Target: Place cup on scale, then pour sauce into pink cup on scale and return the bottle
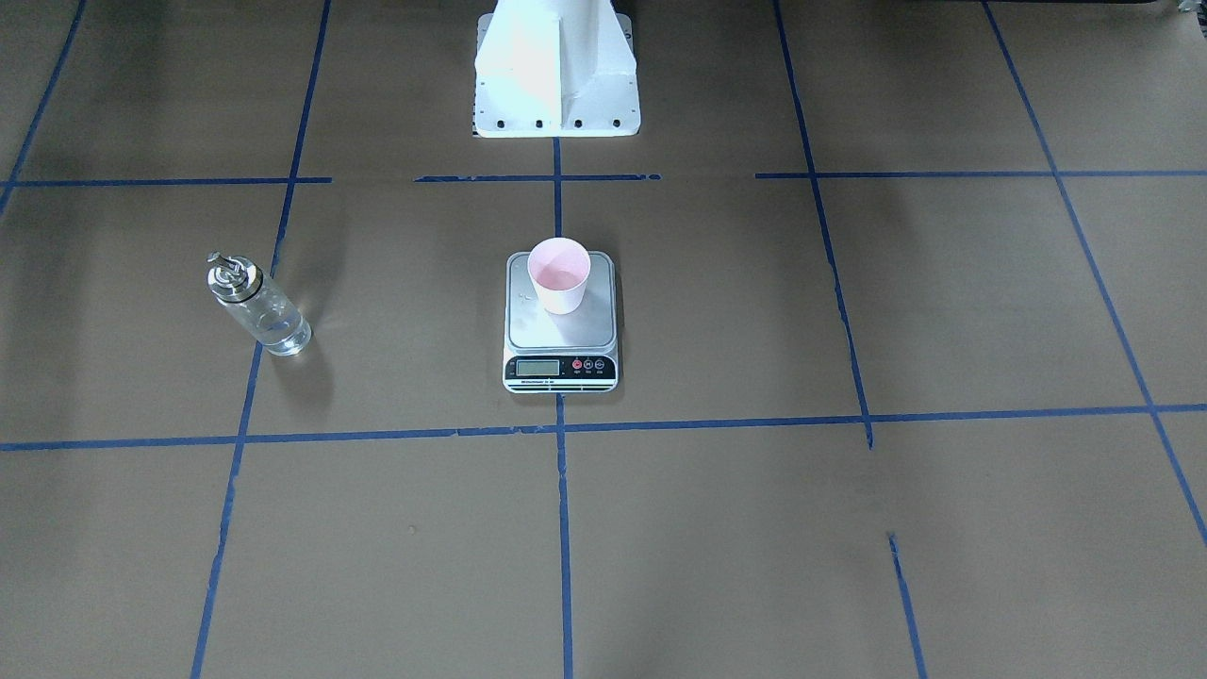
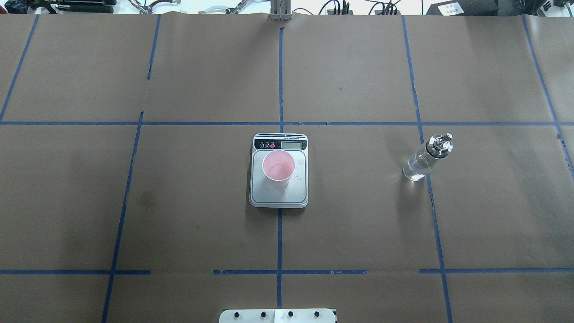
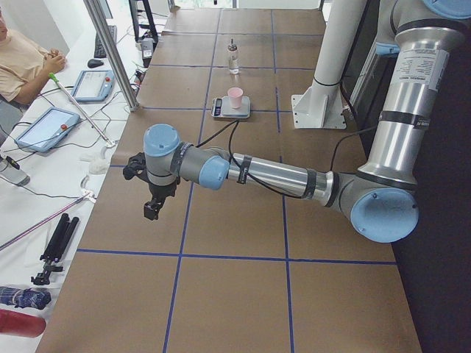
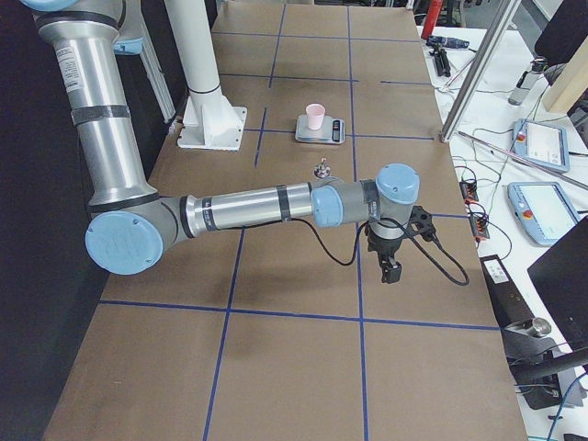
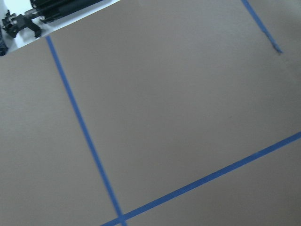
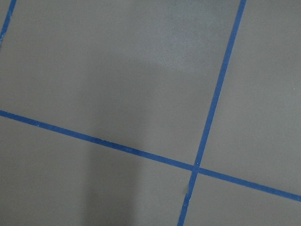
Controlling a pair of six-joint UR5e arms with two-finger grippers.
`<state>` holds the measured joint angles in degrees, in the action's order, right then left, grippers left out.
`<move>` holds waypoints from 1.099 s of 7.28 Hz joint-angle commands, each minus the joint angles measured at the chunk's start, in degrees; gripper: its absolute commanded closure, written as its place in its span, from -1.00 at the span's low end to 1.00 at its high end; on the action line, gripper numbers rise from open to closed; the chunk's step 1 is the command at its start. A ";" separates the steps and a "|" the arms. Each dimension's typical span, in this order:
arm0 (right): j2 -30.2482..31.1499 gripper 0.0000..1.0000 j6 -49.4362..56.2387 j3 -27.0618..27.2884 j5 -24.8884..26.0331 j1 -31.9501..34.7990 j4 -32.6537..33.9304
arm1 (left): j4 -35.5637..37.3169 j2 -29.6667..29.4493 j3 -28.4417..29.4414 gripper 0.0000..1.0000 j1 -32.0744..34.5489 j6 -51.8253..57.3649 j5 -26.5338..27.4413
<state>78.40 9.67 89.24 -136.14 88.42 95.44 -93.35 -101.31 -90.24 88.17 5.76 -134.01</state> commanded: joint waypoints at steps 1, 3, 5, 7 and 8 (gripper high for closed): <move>0.61 -1.00 0.01 0.41 -0.71 0.61 1.07 | 5.30 3.10 -1.42 -1.00 0.95 0.22 -2.66; 1.49 -1.00 -0.26 0.06 -0.09 0.18 0.89 | -1.46 7.33 -1.70 -1.00 0.69 0.04 -2.83; 2.46 -1.00 -0.26 0.05 -0.27 -0.18 0.80 | -8.41 7.62 0.40 -1.00 0.34 -0.13 -2.83; 2.46 -1.00 -0.17 -0.30 -0.18 -0.70 0.80 | -8.52 7.44 5.94 -1.00 0.25 0.13 -2.57; 2.46 -1.00 -0.17 -0.30 -0.09 -0.71 0.71 | -8.43 6.92 6.21 -1.00 0.25 0.22 -2.22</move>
<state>80.83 9.46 89.02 -136.31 87.87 96.22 -101.68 -93.99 -85.26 88.44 5.88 -136.59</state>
